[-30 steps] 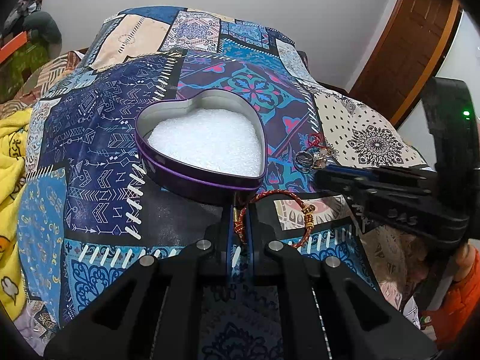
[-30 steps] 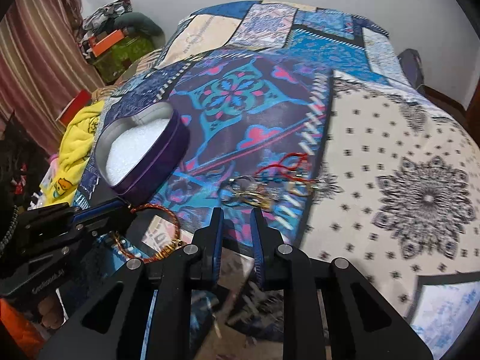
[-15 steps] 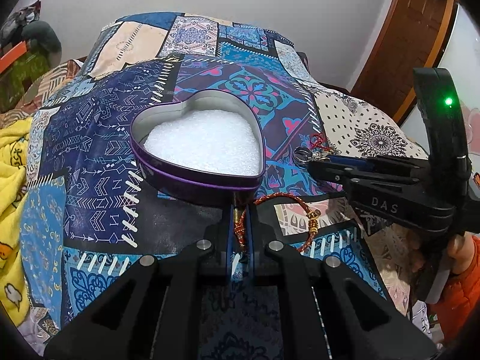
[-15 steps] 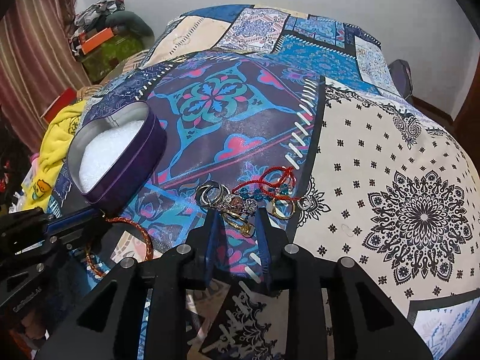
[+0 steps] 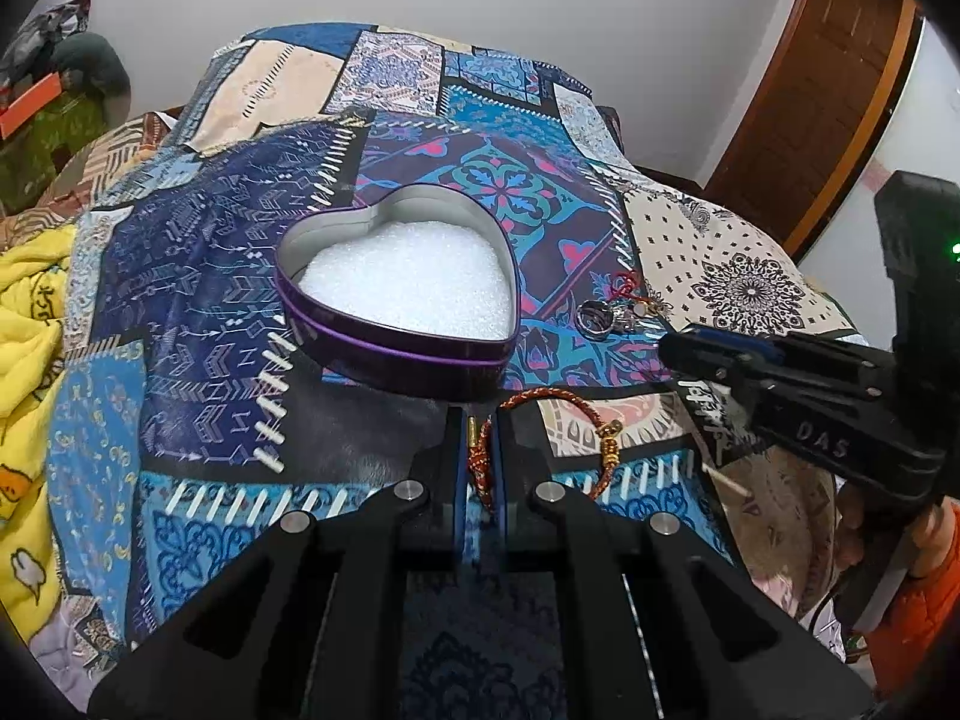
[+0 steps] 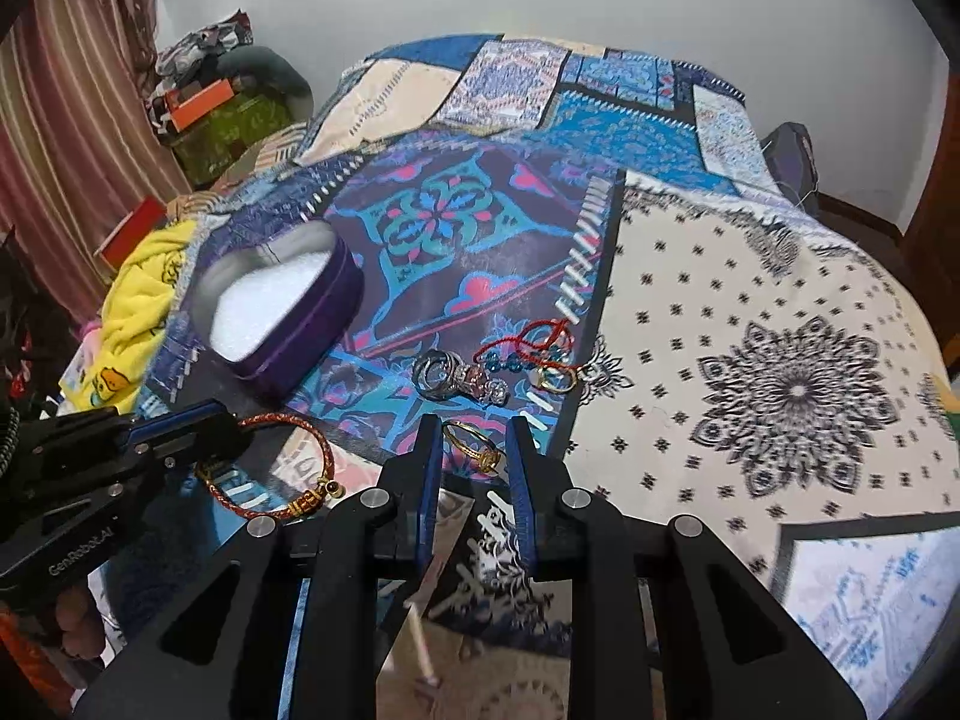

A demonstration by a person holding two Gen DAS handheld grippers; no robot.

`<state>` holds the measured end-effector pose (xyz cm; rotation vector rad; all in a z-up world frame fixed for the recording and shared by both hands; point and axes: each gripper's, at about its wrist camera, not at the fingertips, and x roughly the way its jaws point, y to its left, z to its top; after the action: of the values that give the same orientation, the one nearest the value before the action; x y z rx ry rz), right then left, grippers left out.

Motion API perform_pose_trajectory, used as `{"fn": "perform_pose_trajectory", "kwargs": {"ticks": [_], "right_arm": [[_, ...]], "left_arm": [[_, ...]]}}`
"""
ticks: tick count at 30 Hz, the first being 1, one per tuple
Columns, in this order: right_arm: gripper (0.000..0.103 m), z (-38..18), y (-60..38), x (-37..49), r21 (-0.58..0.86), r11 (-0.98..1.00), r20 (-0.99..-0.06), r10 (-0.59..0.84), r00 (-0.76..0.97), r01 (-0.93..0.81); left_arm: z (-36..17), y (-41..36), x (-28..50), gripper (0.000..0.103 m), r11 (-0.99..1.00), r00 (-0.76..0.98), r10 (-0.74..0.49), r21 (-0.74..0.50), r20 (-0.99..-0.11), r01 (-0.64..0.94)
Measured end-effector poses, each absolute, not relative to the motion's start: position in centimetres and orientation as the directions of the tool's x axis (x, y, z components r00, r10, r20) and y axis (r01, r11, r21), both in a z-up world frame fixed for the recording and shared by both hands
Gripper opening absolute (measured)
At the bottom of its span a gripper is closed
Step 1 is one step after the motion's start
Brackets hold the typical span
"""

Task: Organize jewelry
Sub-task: 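Close the left tool on the bracelet and lift while the right tool grasps a gold ring, then lower the bracelet and gold ring into the heart tin and open both tools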

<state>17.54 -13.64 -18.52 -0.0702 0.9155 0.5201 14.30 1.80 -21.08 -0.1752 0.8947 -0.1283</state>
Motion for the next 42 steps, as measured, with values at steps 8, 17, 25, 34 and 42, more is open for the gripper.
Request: {"fn": "perform_pose_trajectory", "kwargs": {"ticks": [8, 17, 25, 34, 42], "right_arm": [[0.019, -15.0, -13.7, 16.1, 0.173, 0.868, -0.711, 0.437, 0.551, -0.466], [0.019, -12.4, -12.5, 15.4, 0.181, 0.847, -0.653, 0.483, 0.583, -0.499], [0.019, -11.1, -9.8, 15.9, 0.180, 0.818, -0.623, 0.524, 0.581, -0.546], [0.019, -11.7, -7.2, 17.5, 0.185, 0.793, -0.626, 0.551, 0.552, -0.581], [0.019, -13.1, -5.3, 19.3, 0.207, 0.767, -0.657, 0.569, 0.494, -0.608]], "left_arm": [[-17.7, 2.4, 12.4, 0.006, 0.980, 0.678, -0.158, -0.197, -0.718, 0.020], [-13.0, 3.9, 11.5, 0.006, 0.986, 0.766, -0.108, -0.168, -0.634, 0.001], [-10.9, 5.3, 12.4, 0.006, 0.989, 0.806, -0.076, -0.145, -0.587, -0.013], [-11.6, 6.9, 14.8, 0.006, 0.990, 0.808, -0.069, -0.139, -0.586, -0.016], [-14.0, 8.2, 17.5, 0.006, 0.982, 0.777, -0.118, -0.188, -0.619, -0.001]]}}
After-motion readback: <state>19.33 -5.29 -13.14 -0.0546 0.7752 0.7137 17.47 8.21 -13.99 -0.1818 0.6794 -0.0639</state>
